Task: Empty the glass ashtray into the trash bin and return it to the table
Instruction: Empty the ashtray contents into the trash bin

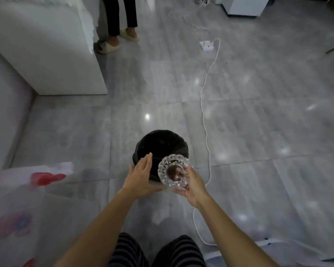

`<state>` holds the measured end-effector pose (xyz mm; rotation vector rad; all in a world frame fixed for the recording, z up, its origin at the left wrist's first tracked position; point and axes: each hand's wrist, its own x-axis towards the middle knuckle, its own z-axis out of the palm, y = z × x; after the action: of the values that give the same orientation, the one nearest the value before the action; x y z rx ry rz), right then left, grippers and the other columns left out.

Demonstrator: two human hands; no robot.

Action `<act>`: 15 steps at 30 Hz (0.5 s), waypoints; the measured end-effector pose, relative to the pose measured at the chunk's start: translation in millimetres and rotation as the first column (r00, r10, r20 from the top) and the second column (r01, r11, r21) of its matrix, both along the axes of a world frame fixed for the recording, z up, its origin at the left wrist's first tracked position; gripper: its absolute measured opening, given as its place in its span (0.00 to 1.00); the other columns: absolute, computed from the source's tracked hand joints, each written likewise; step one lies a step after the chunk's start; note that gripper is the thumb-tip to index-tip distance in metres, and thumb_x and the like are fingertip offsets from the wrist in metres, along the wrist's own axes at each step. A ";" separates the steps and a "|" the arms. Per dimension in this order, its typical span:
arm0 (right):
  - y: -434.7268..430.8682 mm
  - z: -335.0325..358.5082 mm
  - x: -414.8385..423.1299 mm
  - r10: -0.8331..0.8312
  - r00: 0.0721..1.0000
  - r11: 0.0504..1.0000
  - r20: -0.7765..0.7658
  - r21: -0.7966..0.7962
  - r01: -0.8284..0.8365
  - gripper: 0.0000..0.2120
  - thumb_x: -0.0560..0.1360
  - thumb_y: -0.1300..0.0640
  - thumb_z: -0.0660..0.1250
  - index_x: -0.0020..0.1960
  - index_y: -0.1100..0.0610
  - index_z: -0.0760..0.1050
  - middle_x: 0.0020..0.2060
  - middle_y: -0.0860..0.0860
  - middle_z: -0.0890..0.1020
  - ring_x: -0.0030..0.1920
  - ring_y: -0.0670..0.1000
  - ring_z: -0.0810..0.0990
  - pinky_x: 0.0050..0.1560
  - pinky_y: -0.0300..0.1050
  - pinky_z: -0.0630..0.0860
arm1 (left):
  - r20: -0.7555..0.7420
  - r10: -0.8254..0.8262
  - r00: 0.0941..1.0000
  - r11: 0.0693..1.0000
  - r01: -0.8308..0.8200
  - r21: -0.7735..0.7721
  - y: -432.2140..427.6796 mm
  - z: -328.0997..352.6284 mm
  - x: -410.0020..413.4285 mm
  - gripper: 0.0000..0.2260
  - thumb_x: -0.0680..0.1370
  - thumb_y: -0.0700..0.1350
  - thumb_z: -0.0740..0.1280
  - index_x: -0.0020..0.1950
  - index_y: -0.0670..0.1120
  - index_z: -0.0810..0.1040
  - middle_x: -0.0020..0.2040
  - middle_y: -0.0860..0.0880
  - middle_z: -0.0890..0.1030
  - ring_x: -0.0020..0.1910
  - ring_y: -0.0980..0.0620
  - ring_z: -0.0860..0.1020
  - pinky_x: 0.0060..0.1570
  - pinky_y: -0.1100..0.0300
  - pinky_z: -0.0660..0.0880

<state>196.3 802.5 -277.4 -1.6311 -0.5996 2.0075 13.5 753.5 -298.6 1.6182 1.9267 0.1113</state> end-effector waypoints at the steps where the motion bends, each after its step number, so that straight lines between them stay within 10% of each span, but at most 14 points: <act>1: 10.7 -30.5 -4.5 -0.035 0.999 0.999 -0.005 0.021 0.035 0.17 0.82 0.45 0.53 0.66 0.52 0.69 0.60 0.52 0.78 0.50 0.57 0.82 0.33 0.52 0.83 | -0.022 0.067 0.998 0.998 -0.067 -0.016 4.8 -32.8 -4.3 0.57 0.65 0.72 0.65 0.77 0.46 0.34 0.80 0.47 0.43 0.78 0.48 0.45 0.75 0.41 0.45; 10: 107.4 -202.4 -33.0 0.003 0.980 0.916 0.197 0.394 -0.082 0.13 0.79 0.63 0.60 0.63 0.55 0.69 0.62 0.55 0.76 0.57 0.59 0.79 0.36 0.56 0.84 | -0.076 0.259 0.963 0.964 -0.252 0.086 55.5 -230.7 -23.0 0.58 0.65 0.74 0.64 0.77 0.44 0.35 0.78 0.41 0.37 0.77 0.44 0.37 0.74 0.41 0.39; 15: 141.2 -248.4 -42.0 -0.047 0.777 0.526 0.628 0.677 -0.515 0.21 0.73 0.70 0.59 0.62 0.53 0.73 0.55 0.53 0.83 0.57 0.56 0.80 0.55 0.55 0.79 | -0.134 0.244 0.961 0.954 -0.213 0.209 65.1 -272.3 -32.0 0.62 0.60 0.77 0.63 0.77 0.41 0.37 0.79 0.42 0.37 0.78 0.44 0.38 0.74 0.41 0.39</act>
<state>154.3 943.7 -525.8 -1.5017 -1.7987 0.9373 -18.5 818.6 -570.8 1.5577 2.2849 0.2794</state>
